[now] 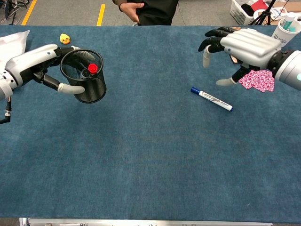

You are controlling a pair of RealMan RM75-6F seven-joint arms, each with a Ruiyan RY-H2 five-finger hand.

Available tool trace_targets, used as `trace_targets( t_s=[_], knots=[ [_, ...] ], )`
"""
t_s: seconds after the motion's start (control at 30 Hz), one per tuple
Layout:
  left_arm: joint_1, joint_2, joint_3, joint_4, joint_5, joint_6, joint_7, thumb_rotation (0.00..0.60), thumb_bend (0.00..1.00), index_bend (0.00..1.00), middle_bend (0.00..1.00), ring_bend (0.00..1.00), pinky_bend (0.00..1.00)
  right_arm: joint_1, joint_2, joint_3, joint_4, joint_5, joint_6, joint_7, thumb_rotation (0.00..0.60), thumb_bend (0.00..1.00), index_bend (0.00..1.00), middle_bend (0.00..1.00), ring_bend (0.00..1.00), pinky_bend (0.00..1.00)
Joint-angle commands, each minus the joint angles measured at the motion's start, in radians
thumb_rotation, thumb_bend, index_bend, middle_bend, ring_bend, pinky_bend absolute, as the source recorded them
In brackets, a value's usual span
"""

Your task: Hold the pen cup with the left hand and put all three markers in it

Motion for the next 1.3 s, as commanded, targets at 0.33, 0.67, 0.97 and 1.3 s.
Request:
trace_targets(
  t_s=[0.33,0.67,0.97,1.3],
  knots=[
    [0.004,-0.005,0.005,0.008,0.011,0.007,-0.015,0.506,0.16,0.2,0.32,0.26,0.18,-0.01,-0.06,-0.019,0.019,0.236,-0.147,-0.41,0.6,0.13,0.46,0.16,0.0,0.0],
    [0.001,-0.002,0.004,0.009,0.012,0.006,-0.018,0.505,0.16,0.2,0.32,0.26,0.18,0.01,-0.109,0.002,0.037,0.334,-0.177,-0.501,0.527,0.04,0.46,0.11,0.0,0.0],
    [-0.001,-0.003,0.001,0.013,0.013,0.008,-0.022,0.507,0.16,0.2,0.32,0.26,0.18,0.043,-0.087,0.059,-0.038,0.432,-0.222,-0.444,0.278,0.11,0.41,0.08,0.0,0.0],
    [-0.005,-0.017,0.004,0.032,0.016,0.0,-0.037,0.505,0.16,0.2,0.32,0.26,0.18,0.085,-0.118,0.034,-0.001,0.535,-0.254,-0.507,0.27,0.25,0.41,0.08,0.0,0.0]
  ],
)
